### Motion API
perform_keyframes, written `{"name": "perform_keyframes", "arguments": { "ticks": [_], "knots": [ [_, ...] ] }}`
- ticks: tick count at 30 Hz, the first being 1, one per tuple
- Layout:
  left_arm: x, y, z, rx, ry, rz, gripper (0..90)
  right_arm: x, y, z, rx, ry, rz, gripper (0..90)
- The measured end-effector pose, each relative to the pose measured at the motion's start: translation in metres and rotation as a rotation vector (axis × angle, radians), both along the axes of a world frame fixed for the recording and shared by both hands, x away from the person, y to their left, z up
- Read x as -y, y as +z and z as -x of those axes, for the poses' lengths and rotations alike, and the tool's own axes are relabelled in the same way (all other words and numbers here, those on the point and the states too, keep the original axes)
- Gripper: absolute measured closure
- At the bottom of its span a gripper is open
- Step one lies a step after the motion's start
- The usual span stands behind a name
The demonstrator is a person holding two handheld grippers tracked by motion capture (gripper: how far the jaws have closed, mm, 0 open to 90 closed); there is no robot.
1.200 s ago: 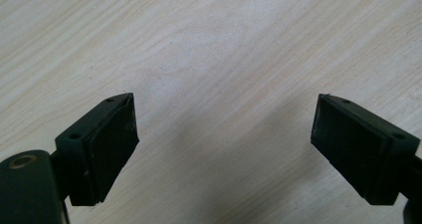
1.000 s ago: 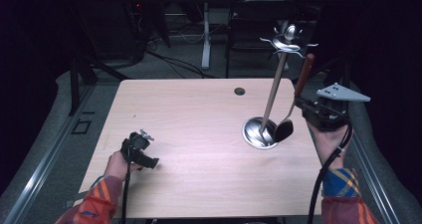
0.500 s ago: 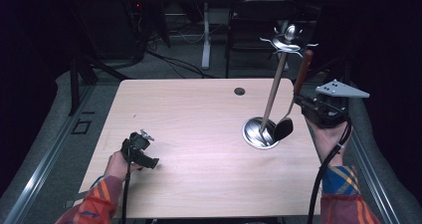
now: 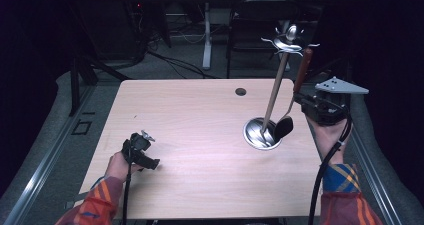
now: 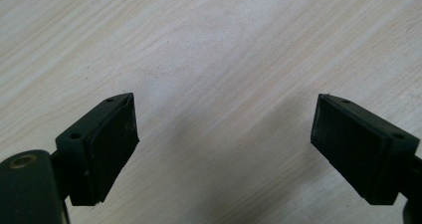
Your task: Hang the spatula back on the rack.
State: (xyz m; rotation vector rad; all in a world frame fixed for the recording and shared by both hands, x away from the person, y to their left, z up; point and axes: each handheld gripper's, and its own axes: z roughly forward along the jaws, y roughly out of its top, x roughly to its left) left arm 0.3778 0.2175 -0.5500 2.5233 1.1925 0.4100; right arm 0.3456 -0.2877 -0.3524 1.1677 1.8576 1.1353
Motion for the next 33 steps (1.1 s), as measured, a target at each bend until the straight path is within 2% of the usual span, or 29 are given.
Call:
{"name": "perform_keyframes", "arguments": {
  "ticks": [16,22,27,33],
  "knots": [
    [0.0,-0.001,0.0,-0.002,0.0,0.003,11.0,-0.001,0.001,-0.011,-0.024,0.033,-0.016,83.9],
    [0.0,-0.001,0.0,-0.001,-0.004,-0.001,11.1,-0.002,0.001,-0.014,-0.033,0.052,-0.006,84.0],
    [0.0,-0.001,0.0,0.0,-0.002,-0.002,11.1,-0.002,0.002,-0.016,-0.034,0.05,-0.003,84.1],
    [0.0,-0.001,0.0,0.0,-0.003,-0.002,11.1,-0.004,0.002,-0.016,-0.025,0.015,0.03,84.0]
  ]
}}
